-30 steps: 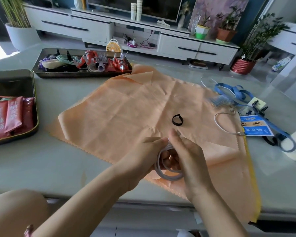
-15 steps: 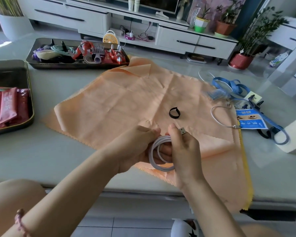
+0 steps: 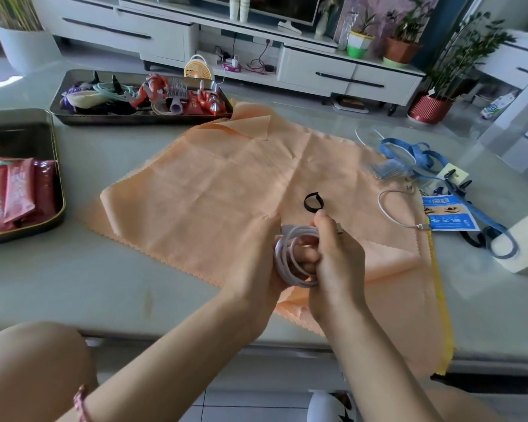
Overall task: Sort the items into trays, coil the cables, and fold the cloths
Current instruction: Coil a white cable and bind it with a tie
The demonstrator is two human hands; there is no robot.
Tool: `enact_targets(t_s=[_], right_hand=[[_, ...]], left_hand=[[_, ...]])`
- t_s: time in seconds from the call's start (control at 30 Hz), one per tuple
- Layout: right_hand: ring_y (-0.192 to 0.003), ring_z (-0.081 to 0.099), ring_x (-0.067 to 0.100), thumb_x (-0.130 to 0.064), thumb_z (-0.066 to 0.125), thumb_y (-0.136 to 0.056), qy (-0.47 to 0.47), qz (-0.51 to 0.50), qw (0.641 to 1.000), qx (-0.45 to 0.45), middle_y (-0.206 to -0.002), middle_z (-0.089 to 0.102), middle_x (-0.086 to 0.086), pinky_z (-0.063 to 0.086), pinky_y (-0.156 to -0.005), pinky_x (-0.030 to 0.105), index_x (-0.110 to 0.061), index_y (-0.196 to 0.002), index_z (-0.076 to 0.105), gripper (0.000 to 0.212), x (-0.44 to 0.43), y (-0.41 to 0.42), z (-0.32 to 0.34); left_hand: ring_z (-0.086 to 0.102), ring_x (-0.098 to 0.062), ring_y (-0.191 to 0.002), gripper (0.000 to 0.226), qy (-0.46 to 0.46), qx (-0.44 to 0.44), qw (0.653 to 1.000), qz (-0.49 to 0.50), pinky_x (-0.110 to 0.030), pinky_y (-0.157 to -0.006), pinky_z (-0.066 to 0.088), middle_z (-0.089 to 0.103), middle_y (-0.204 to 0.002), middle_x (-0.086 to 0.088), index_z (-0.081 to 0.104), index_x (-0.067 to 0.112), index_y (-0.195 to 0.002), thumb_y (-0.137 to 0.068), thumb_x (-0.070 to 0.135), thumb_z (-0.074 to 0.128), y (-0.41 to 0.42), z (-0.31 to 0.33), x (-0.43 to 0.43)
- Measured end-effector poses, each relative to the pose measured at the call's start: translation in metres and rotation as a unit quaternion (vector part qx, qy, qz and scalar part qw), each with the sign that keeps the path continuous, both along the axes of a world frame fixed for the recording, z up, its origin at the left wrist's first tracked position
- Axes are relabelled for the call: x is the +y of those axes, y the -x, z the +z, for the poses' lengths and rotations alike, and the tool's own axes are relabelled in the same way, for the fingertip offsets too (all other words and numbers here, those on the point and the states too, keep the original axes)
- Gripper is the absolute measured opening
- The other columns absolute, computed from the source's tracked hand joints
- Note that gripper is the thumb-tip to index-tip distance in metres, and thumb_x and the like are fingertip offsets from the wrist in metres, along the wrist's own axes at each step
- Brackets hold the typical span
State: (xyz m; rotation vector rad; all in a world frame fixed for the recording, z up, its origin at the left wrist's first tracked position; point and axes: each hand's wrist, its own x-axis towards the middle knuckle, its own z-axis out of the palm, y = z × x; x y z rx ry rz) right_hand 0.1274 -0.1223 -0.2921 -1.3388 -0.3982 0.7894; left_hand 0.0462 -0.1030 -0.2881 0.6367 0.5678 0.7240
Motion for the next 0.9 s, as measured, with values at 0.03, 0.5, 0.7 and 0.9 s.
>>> enact_targets(t_s=[0.03, 0.5, 0.7, 0.9], right_hand=[[-0.038, 0.045, 0.012, -0.029, 0.055, -0.09, 0.004, -0.003, 1.0, -0.012, -0.043, 0.052, 0.0, 0.037, -0.042, 0.018, -0.008, -0.057, 0.06, 0.04, 0.001, 0.001, -0.002], [-0.056, 0.065, 0.019, -0.033, 0.05, -0.094, -0.002, 0.054, 0.995, -0.084, -0.064, 0.068, 0.007, 0.046, -0.046, 0.028, -0.003, -0.079, 0.063, 0.036, -0.009, 0.019, -0.012], [-0.051, 0.059, 0.019, -0.039, 0.053, -0.093, -0.047, 0.06, 0.992, -0.101, -0.059, 0.064, 0.013, 0.045, -0.045, 0.025, 0.008, -0.077, 0.059, 0.05, -0.008, 0.021, -0.014], [-0.047, 0.053, 0.031, -0.039, 0.051, -0.091, -0.016, 0.032, 0.987, -0.155, -0.05, 0.058, 0.014, 0.046, -0.05, 0.04, -0.007, -0.051, 0.055, 0.052, -0.001, 0.008, -0.016]], left_hand=[[0.062, -0.013, -0.057, 0.044, 0.019, -0.007, 0.999, 0.024, -0.021, -0.056, 0.053, 0.064, -0.063, -0.004, 0.068, 0.012, -0.075, -0.095, 0.037, 0.038, -0.001, 0.0, -0.003], [0.039, -0.007, -0.037, 0.04, -0.18, 0.235, 0.921, 0.253, -0.021, -0.039, 0.032, 0.045, -0.042, 0.009, 0.047, 0.009, -0.065, -0.099, 0.03, 0.039, -0.006, -0.006, -0.008], [0.04, -0.006, -0.036, 0.036, -0.099, 0.21, 0.949, 0.215, -0.019, -0.037, 0.035, 0.043, -0.041, 0.007, 0.041, 0.009, -0.068, -0.1, 0.021, 0.032, -0.002, -0.003, -0.005], [0.055, -0.016, -0.039, 0.058, 0.03, 0.119, 0.992, 0.011, -0.026, -0.05, 0.053, 0.057, -0.047, -0.008, 0.066, 0.002, -0.05, -0.096, 0.01, 0.031, 0.013, 0.001, 0.013]])
